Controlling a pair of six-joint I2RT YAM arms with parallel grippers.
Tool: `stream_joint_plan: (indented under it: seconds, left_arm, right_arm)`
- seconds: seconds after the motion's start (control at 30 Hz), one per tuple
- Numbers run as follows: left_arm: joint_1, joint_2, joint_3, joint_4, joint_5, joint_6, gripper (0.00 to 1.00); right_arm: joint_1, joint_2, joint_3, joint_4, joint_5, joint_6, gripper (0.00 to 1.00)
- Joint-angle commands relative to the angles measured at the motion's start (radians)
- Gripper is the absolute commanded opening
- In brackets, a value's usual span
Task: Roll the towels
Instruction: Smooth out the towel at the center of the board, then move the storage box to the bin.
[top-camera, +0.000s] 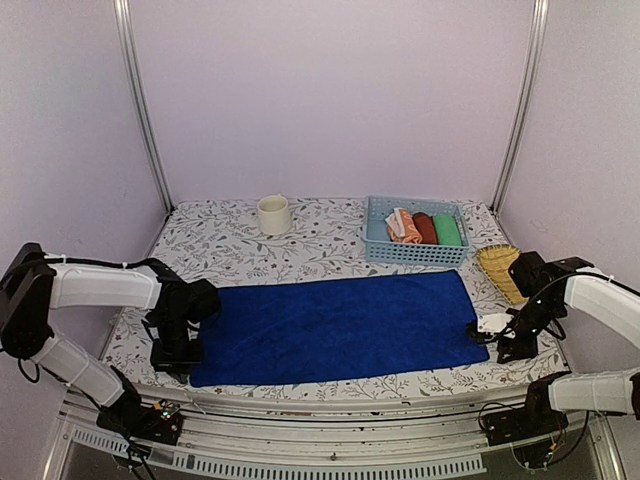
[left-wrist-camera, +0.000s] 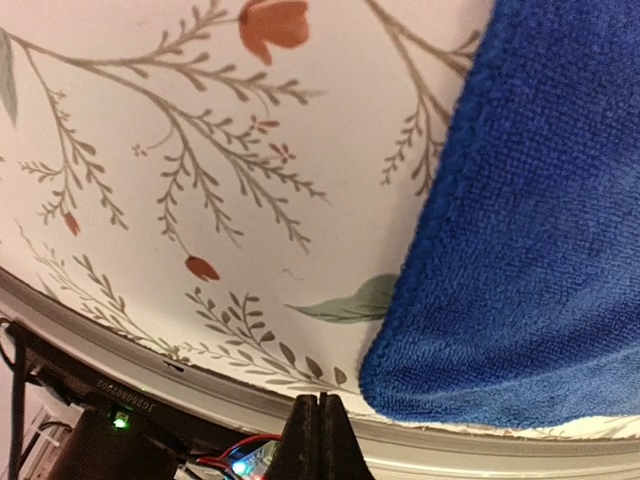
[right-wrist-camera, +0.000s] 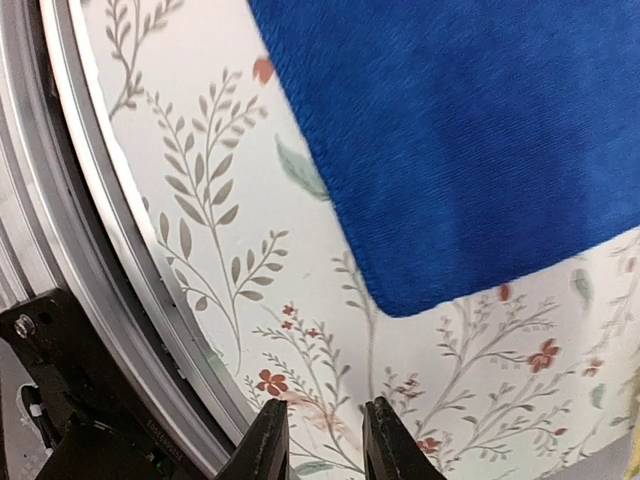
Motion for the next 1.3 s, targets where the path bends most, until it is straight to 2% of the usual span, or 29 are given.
stream_joint_plan:
  seconds: [0.0,0.1,0.23,0.3,0.4,0.5,0.63,0.77,0.93,1.03,1.27]
  left_arm:
    - [-0.001,0.031,0.093,-0.071,-0.016,0.047,0.04]
    - [-0.002,0.020,0.195,-0.070,0.033,0.113,0.15]
    - [0.049,0.024,0.374,-0.088,-0.012,0.207,0.27]
    - [0.112,0.040,0.409,-0.059,-0.052,0.271,0.31]
    - [0.258,0.053,0.404,0.067,-0.060,0.359,0.34]
    - [0.382,0.074,0.392,0.206,-0.042,0.428,0.45]
    - [0.526,0.151,0.372,0.403,0.051,0.492,0.46]
    - [0.562,0.274,0.404,0.524,0.116,0.514,0.41]
    - [0.564,0.393,0.449,0.595,0.184,0.544,0.38]
    - [0.565,0.443,0.471,0.598,0.172,0.557,0.38]
    - [0.568,0.499,0.470,0.594,0.199,0.576,0.26]
  right_arm:
    - [0.008,-0.029,0.146,-0.102,-0.106,-0.006,0.31]
    - [0.006,0.002,0.237,-0.071,-0.151,0.040,0.33]
    - [0.006,0.141,0.351,0.038,-0.203,0.186,0.35]
    - [0.005,0.224,0.408,0.101,-0.226,0.245,0.34]
    - [0.006,0.347,0.483,0.222,-0.205,0.356,0.33]
    - [0.006,0.487,0.569,0.311,-0.144,0.434,0.33]
    - [0.006,0.666,0.711,0.356,-0.097,0.493,0.32]
    - [0.005,0.823,0.810,0.372,-0.065,0.528,0.30]
    - [0.006,0.909,0.888,0.389,-0.026,0.581,0.29]
    - [0.004,0.941,0.908,0.432,0.040,0.597,0.29]
    - [-0.004,1.056,1.015,0.452,0.043,0.619,0.30]
